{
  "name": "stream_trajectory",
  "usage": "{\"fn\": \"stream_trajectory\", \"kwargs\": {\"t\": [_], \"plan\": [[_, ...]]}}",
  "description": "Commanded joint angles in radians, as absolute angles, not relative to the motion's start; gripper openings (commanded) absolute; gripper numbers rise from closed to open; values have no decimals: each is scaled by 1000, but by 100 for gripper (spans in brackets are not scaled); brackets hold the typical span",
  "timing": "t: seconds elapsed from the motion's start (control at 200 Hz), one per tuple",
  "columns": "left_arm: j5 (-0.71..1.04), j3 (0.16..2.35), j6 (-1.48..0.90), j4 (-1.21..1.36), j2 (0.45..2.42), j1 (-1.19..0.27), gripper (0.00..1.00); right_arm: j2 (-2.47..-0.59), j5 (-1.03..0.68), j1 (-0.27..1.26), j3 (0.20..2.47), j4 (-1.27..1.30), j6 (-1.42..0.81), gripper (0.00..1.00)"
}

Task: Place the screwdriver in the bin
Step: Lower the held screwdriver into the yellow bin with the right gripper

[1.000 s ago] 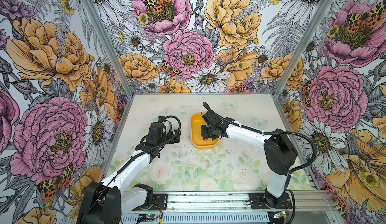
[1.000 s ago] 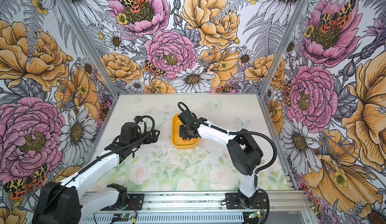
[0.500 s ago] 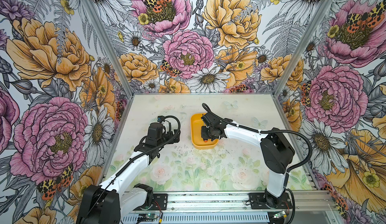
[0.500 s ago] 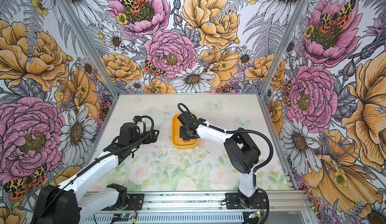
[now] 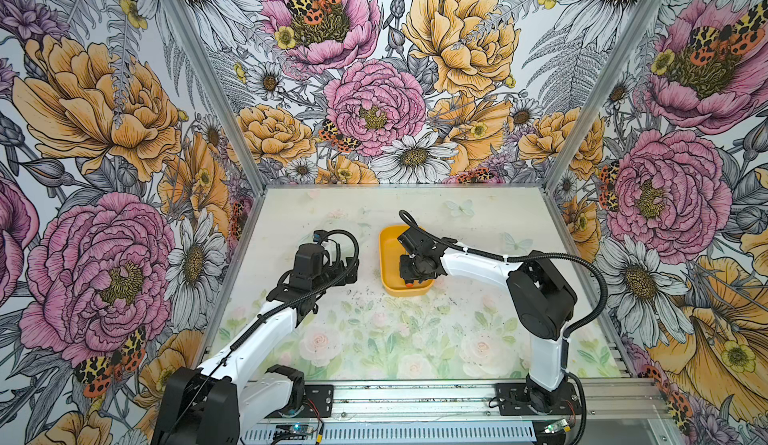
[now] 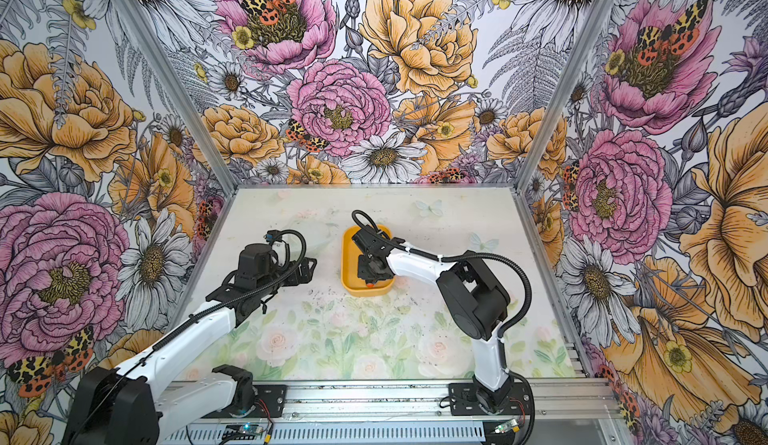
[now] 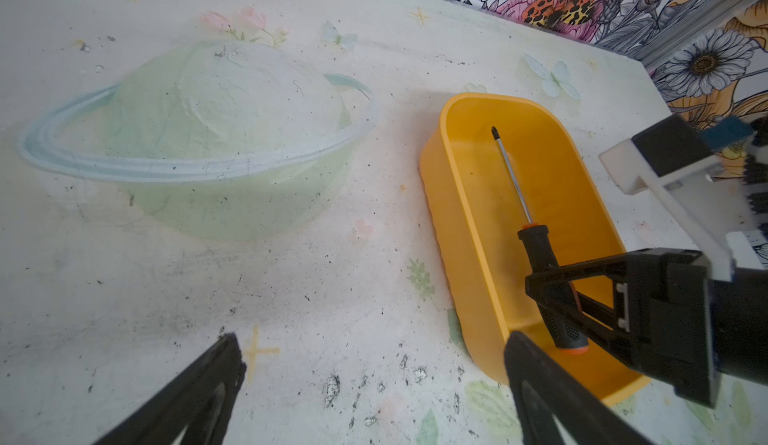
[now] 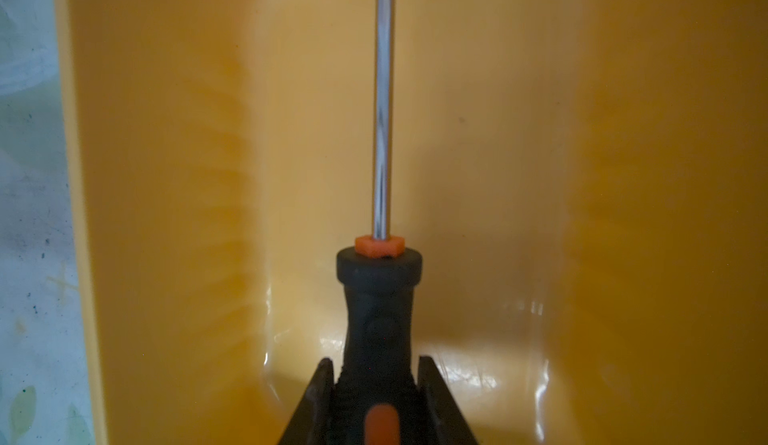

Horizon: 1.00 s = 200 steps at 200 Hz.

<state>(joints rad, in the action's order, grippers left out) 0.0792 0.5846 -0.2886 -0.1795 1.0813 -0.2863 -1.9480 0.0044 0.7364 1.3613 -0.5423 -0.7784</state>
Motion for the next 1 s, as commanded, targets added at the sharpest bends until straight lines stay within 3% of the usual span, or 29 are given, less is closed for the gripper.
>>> {"fn": "stream_trajectory", "kwargs": {"t": [0.0, 0.235, 0.996], "plan": [[69, 576, -277, -177, 1075, -295, 99, -1965, 9, 739, 1371, -531, -794, 0], [65, 573, -276, -184, 1063, -295, 99, -1980, 6, 739, 1376, -531, -793, 0], [67, 576, -273, -183, 1063, -295, 99, -2000, -12, 739, 1393, -531, -774, 48]]}}
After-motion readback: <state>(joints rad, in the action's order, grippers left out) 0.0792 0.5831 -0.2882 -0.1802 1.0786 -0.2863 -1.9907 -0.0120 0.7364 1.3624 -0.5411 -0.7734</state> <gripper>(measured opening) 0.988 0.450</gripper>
